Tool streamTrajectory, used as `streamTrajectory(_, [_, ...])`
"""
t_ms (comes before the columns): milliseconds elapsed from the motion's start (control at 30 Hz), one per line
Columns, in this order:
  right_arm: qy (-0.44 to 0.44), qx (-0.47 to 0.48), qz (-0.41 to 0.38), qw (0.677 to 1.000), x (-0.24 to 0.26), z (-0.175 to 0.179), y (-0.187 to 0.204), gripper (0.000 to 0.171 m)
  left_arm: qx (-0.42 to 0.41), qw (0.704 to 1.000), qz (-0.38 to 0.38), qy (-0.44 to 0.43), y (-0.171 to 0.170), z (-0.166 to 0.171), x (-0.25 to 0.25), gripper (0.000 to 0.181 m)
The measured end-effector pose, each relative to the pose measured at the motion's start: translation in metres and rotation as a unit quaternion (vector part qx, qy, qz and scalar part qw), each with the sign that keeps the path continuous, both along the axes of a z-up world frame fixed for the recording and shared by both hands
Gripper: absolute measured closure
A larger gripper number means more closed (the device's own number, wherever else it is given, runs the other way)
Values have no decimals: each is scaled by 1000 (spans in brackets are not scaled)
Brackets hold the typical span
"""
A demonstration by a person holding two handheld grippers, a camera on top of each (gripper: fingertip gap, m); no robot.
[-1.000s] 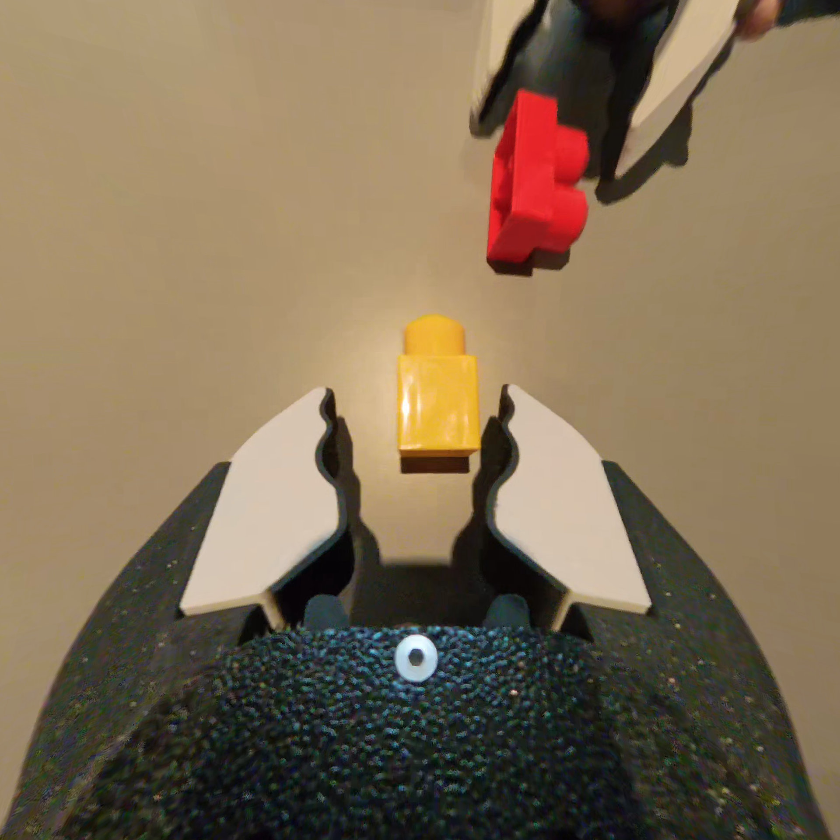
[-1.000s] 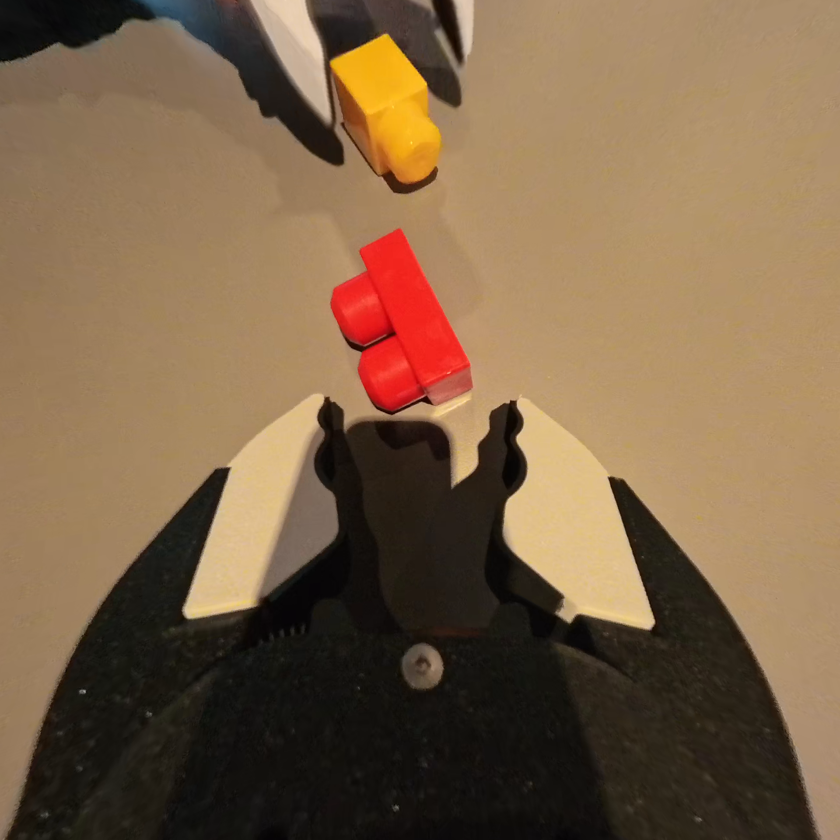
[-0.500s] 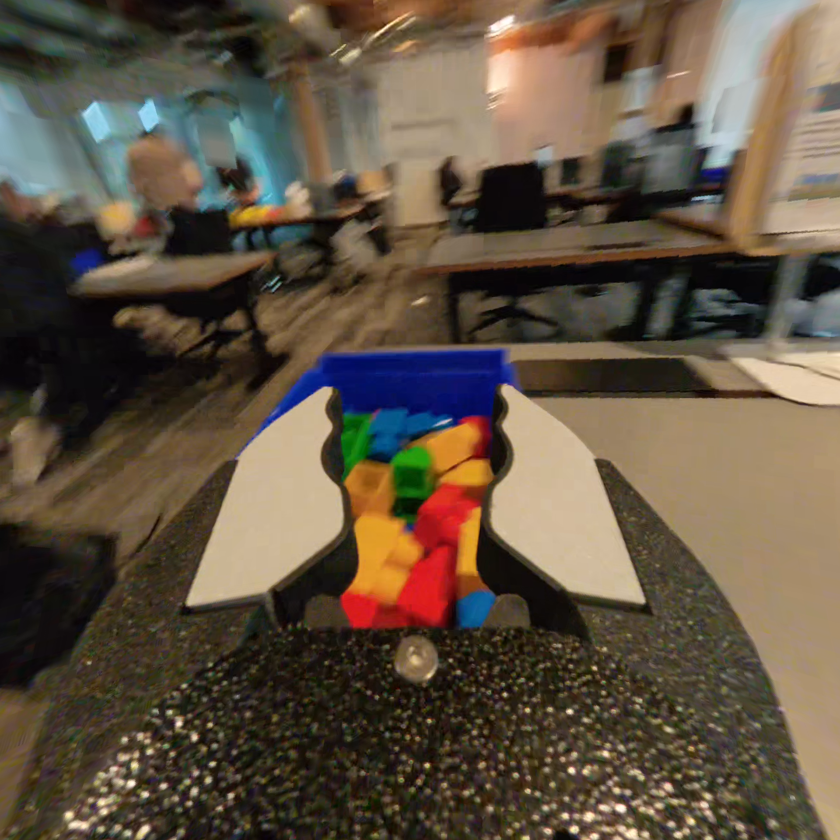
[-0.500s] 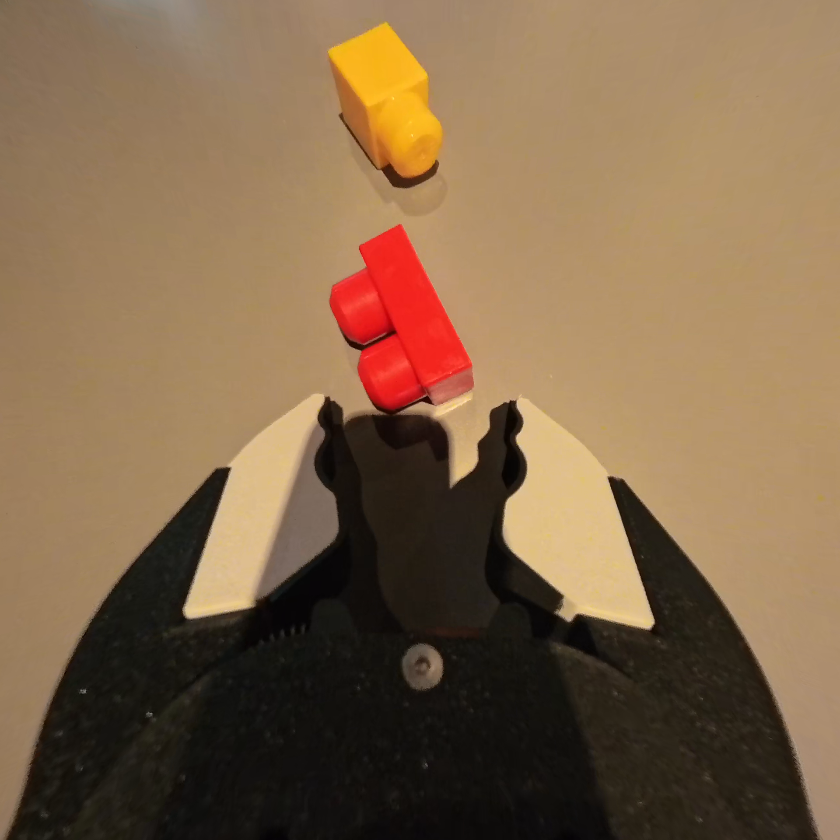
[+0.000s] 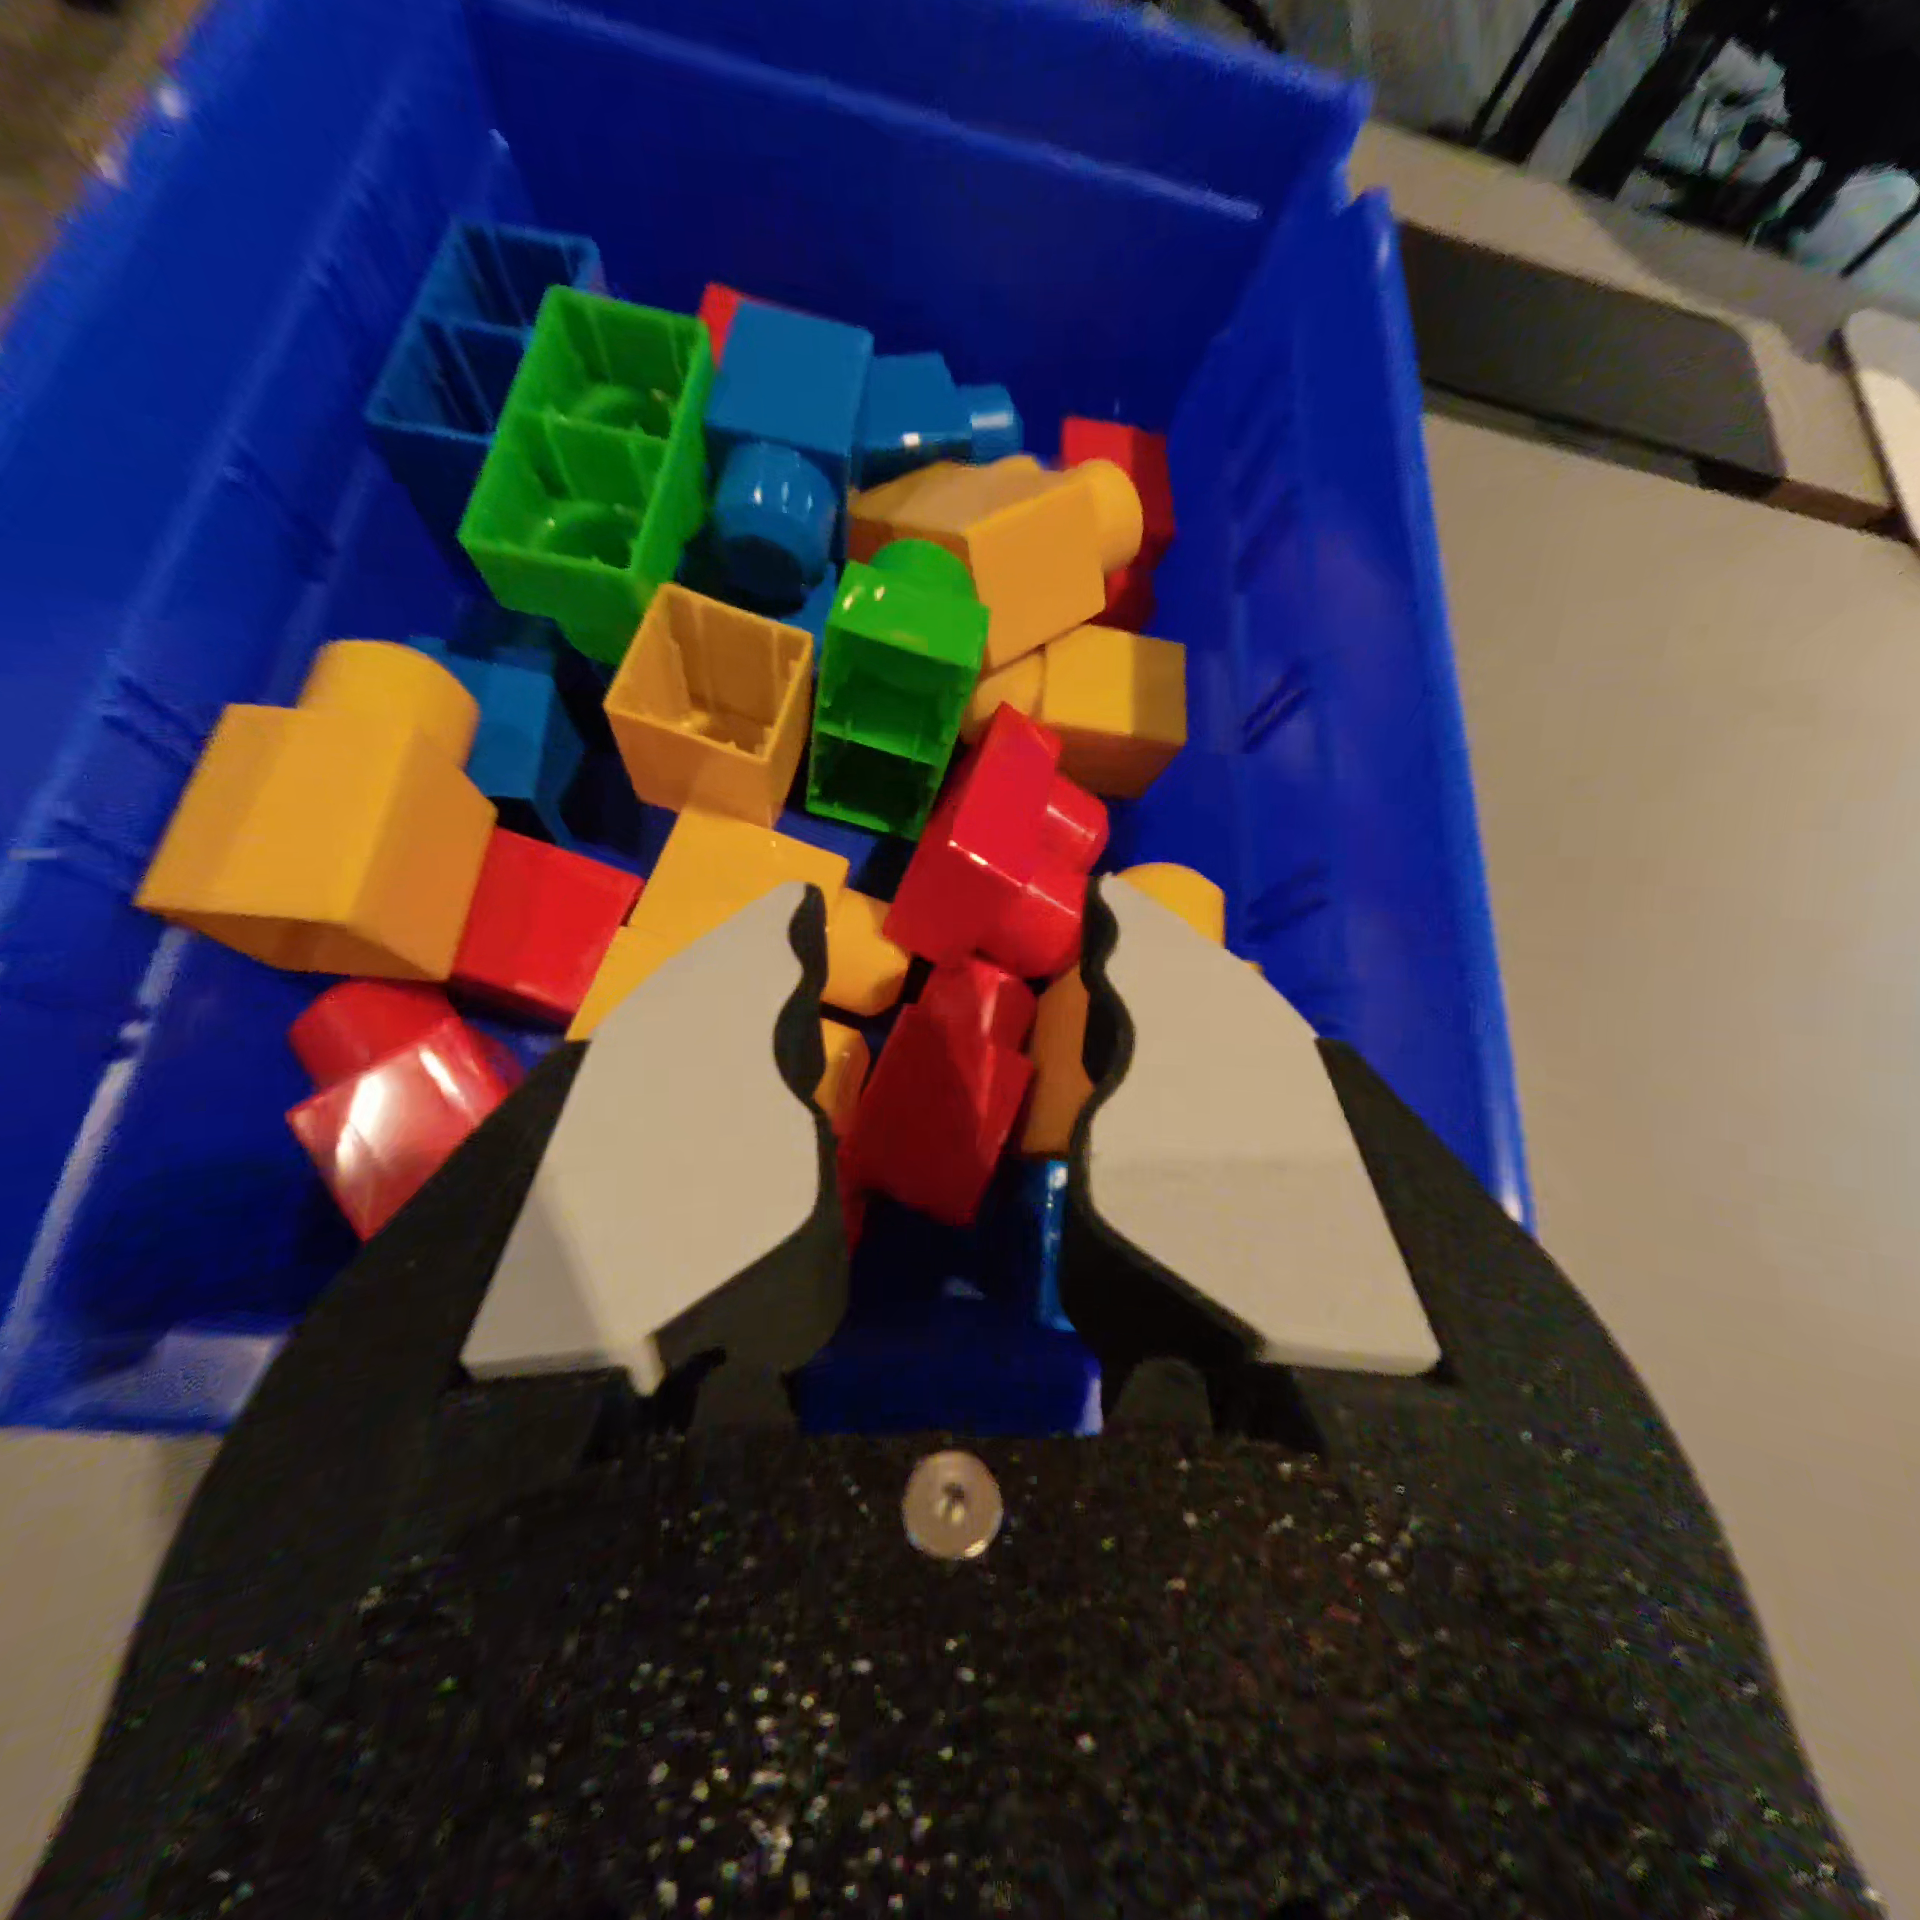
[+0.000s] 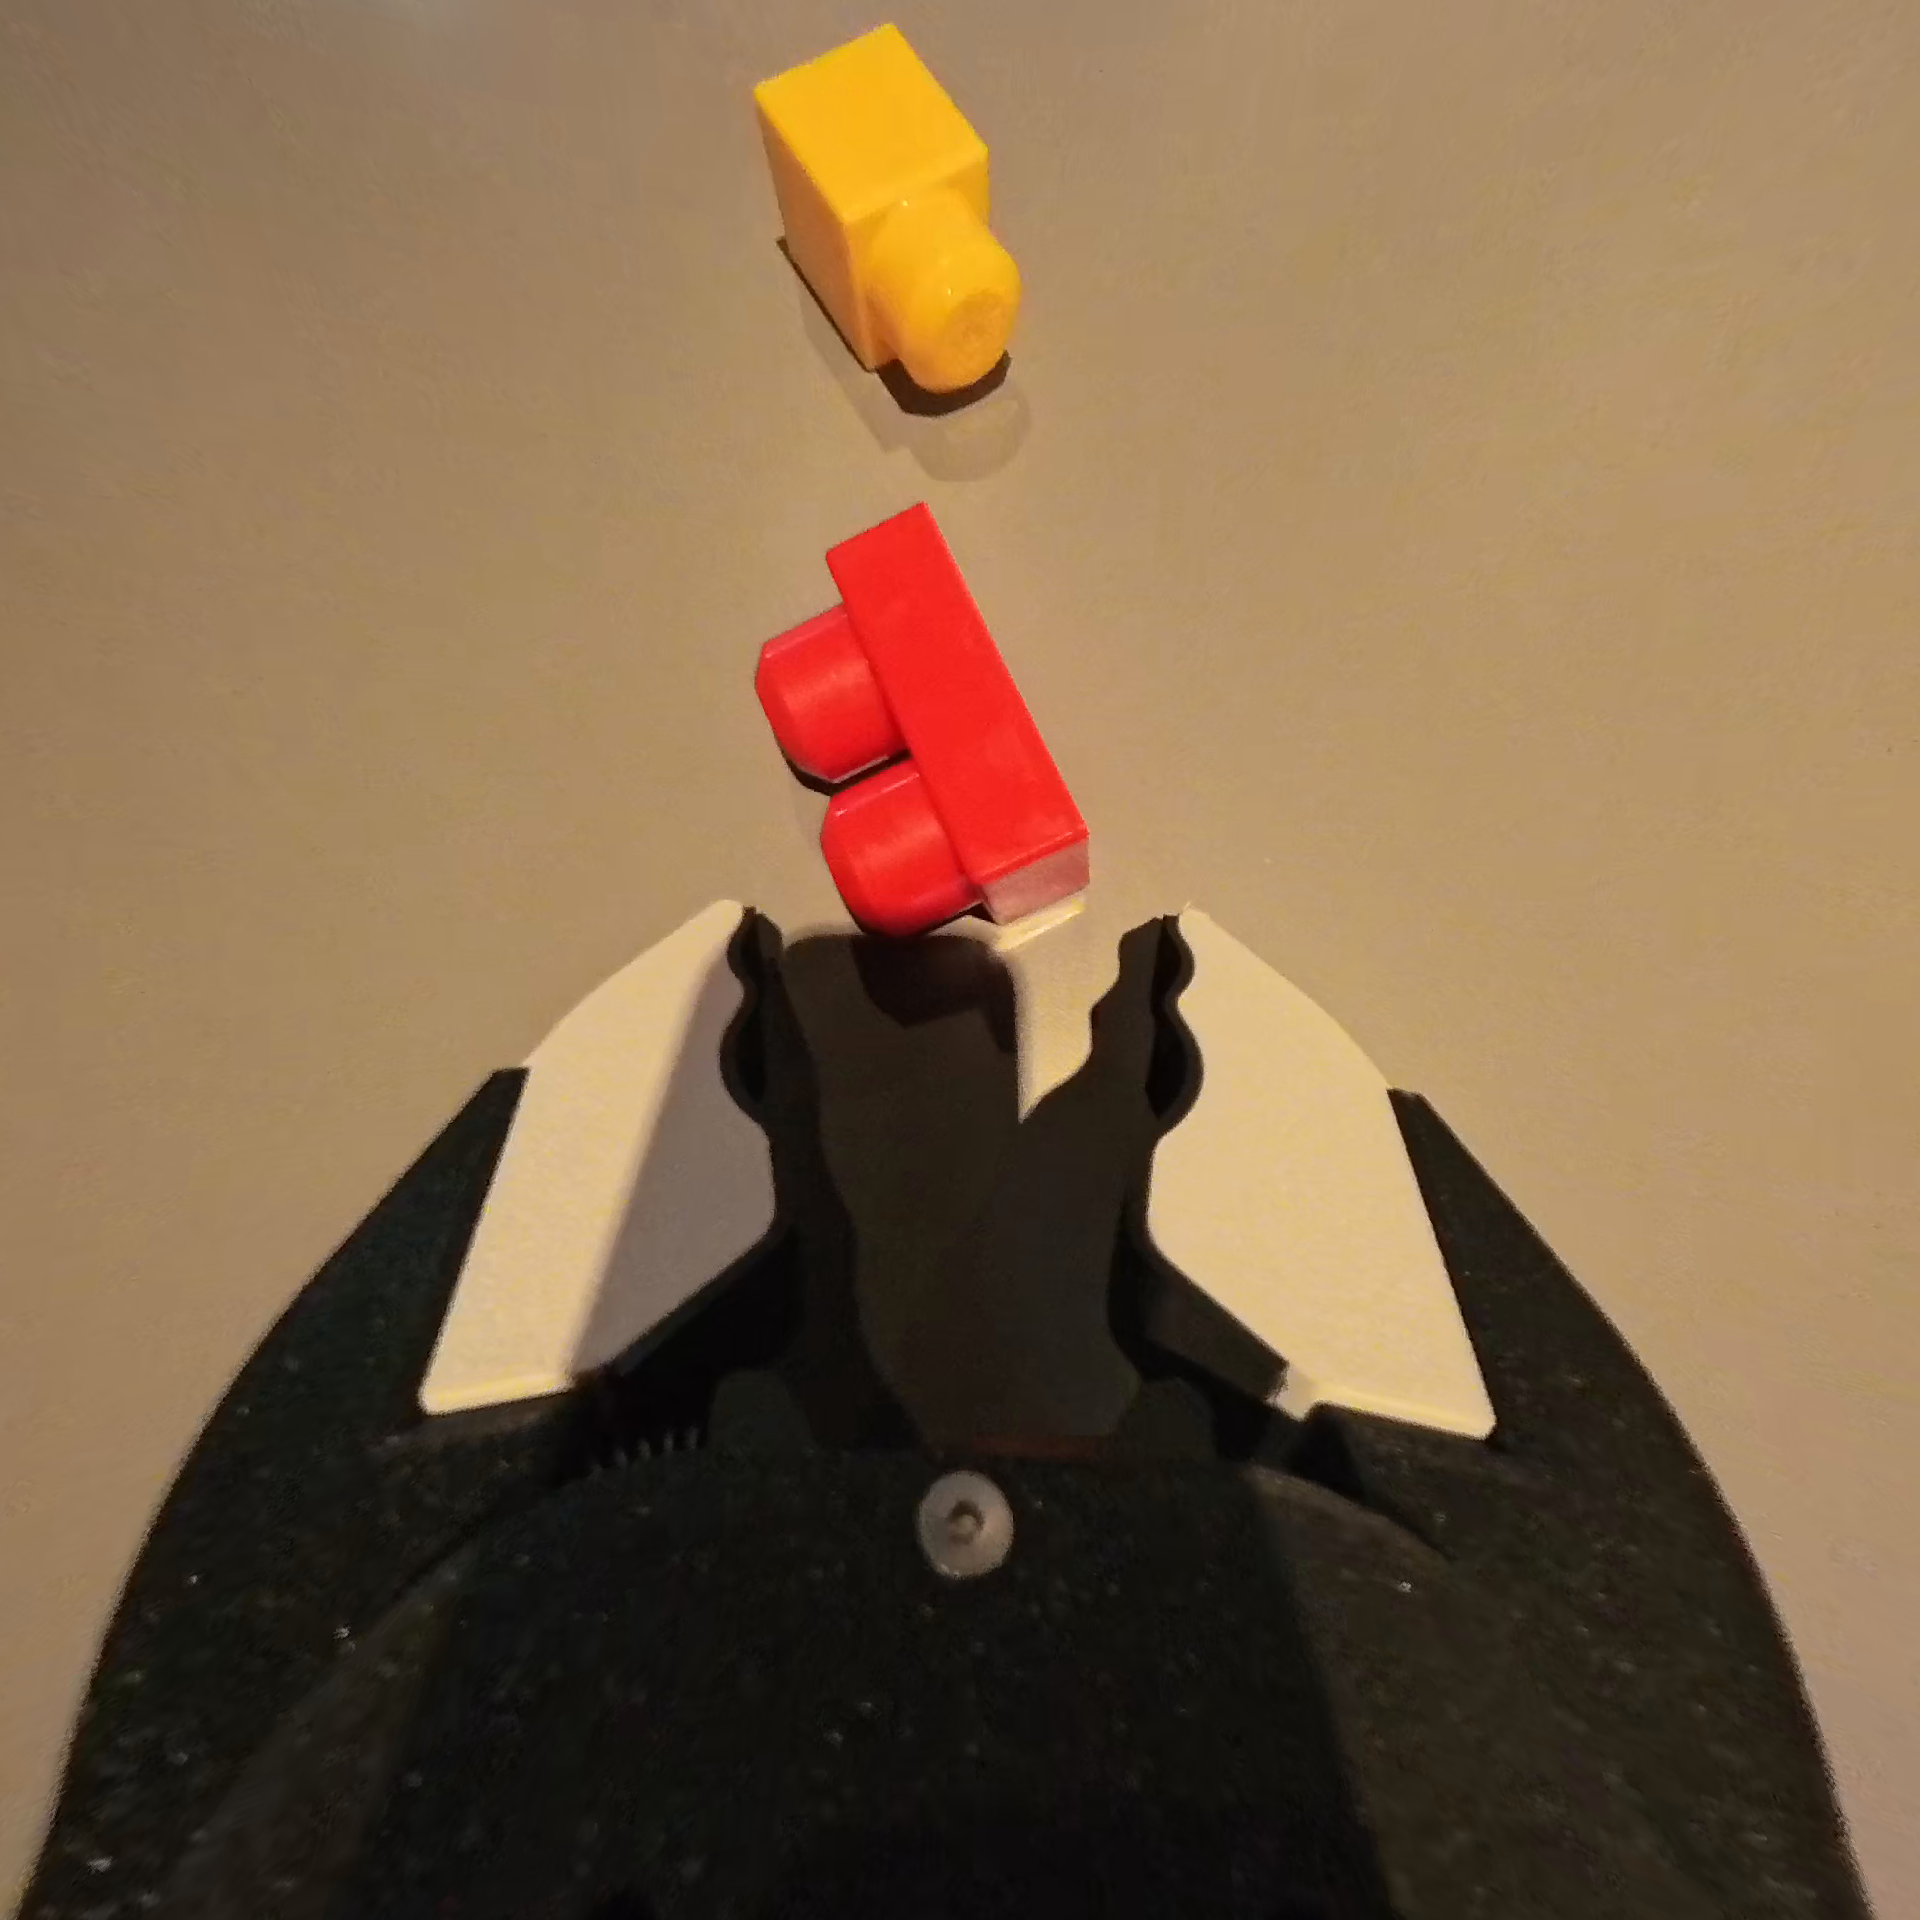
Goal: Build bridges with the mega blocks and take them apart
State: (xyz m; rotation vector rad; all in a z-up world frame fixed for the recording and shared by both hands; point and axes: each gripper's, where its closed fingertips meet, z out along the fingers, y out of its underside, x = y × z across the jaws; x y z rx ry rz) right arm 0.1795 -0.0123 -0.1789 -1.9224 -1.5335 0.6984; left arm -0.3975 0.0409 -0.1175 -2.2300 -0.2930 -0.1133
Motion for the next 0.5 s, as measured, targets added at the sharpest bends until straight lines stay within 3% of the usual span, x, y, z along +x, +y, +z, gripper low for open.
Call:
streamTrajectory(300, [-1,-4,-2,1000,0,0,1,99,-56,995,-52,-62,20,-15,10,140])
streamTrajectory(400, [0,-3,-2,1000,0,0,1,99,-41,997,-54,-44,18,-12,7,149])
streamTrajectory(500, [-4,-1,0,1000,0,-1,0,99,17,998,-56,-37,8,13,7,162])
